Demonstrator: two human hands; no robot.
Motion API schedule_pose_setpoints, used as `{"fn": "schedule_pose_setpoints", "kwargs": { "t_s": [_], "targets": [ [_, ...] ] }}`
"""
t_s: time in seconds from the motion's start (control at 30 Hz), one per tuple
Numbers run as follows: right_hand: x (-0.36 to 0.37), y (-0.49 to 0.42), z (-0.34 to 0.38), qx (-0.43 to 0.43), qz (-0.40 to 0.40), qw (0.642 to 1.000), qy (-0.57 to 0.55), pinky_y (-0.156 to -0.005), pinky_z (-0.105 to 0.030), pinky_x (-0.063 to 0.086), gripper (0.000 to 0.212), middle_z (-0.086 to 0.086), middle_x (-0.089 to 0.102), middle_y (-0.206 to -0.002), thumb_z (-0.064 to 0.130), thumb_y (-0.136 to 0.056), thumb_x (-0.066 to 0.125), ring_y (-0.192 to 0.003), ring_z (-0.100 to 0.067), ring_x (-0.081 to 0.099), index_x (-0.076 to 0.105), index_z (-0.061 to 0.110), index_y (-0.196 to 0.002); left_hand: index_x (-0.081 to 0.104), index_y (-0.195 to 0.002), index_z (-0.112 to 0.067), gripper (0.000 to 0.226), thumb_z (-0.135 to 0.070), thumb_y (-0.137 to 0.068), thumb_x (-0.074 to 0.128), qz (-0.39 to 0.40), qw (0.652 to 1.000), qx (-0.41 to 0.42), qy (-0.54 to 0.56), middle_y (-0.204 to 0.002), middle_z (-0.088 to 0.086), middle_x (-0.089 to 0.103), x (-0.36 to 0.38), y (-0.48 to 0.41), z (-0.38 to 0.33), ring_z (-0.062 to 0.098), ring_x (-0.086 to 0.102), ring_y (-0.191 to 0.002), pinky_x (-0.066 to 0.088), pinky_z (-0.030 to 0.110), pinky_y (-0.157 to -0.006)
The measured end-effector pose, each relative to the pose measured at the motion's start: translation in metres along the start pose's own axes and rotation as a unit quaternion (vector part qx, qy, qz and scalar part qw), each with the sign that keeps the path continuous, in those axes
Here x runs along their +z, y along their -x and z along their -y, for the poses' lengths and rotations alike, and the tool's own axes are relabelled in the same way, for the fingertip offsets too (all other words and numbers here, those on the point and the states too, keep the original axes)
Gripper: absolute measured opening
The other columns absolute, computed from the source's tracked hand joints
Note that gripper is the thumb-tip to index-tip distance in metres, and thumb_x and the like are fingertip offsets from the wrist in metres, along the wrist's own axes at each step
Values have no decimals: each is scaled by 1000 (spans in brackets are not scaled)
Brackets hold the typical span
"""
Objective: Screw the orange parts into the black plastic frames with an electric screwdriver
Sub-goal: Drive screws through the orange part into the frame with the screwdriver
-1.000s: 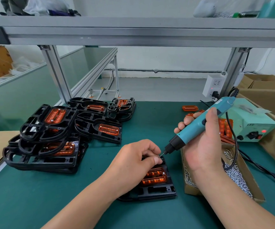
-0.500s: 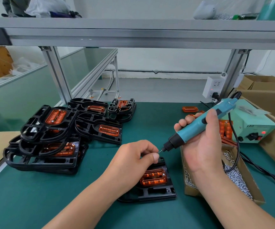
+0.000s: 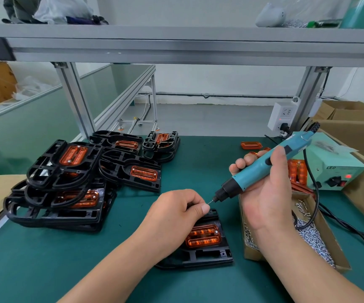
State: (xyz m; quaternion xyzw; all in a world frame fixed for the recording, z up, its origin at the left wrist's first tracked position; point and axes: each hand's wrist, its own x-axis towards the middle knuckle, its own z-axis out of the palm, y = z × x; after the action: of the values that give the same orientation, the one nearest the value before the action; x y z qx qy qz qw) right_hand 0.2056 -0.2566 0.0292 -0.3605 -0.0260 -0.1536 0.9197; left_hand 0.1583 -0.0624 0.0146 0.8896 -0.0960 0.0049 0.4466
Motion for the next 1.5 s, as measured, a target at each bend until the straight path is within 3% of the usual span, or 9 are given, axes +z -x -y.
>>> {"fn": "schedule_pose_setpoints", "kwargs": {
  "t_s": [0.17,0.57,0.77,0.93,1.13,1.5],
  "targets": [
    [-1,-2,0,-3,-14,1000,4,-82,-40,61,31,-4,60,-83,48,-106,60,-76,-21,64,56,17,-101,69,-96,-43,9,-45,-97,61,23,1000,0,9,-71,-12,64,-1,-1,0,1,47,-55,43,24,-58],
    [1,1,0,3,-7,1000,28,-85,-43,62,32,-5,62,-84,48,-108,56,-78,-22,66,55,17,-103,69,-93,-47,2,-46,-94,67,-22,1000,4,-10,-83,-22,70,-1,1,-2,-4,59,-65,40,10,-56],
    [-1,3,0,4,5,998,64,-84,-46,63,35,-6,66,-86,52,-104,59,-81,-26,71,54,17,-106,67,-91,-46,5,-43,-95,67,-47,998,3,-29,-81,-20,69,-2,-1,-3,0,59,-68,44,22,-62],
    [1,2,1,10,2,999,47,-94,-53,62,37,-9,65,-86,50,-100,62,-88,-33,74,54,14,-107,68,-92,-47,5,-43,-95,67,-54,998,4,-30,-86,-23,69,-3,-1,-3,-1,61,-75,43,20,-63],
    [2,1,-1,2,5,999,42,-95,-52,62,33,-9,65,-86,45,-106,58,-90,-32,74,52,13,-108,68,-92,-47,6,-41,-95,68,-54,998,-4,-28,-83,-20,70,-5,-1,-4,3,63,-76,52,24,-65],
    [3,2,-1,5,14,999,35,-96,-49,62,32,-10,64,-88,43,-106,58,-93,-31,73,51,12,-112,70,-94,-50,13,-37,-95,70,-52,998,-18,0,-86,-26,72,-6,-3,-3,-4,66,-82,47,16,-68]
  ]
}}
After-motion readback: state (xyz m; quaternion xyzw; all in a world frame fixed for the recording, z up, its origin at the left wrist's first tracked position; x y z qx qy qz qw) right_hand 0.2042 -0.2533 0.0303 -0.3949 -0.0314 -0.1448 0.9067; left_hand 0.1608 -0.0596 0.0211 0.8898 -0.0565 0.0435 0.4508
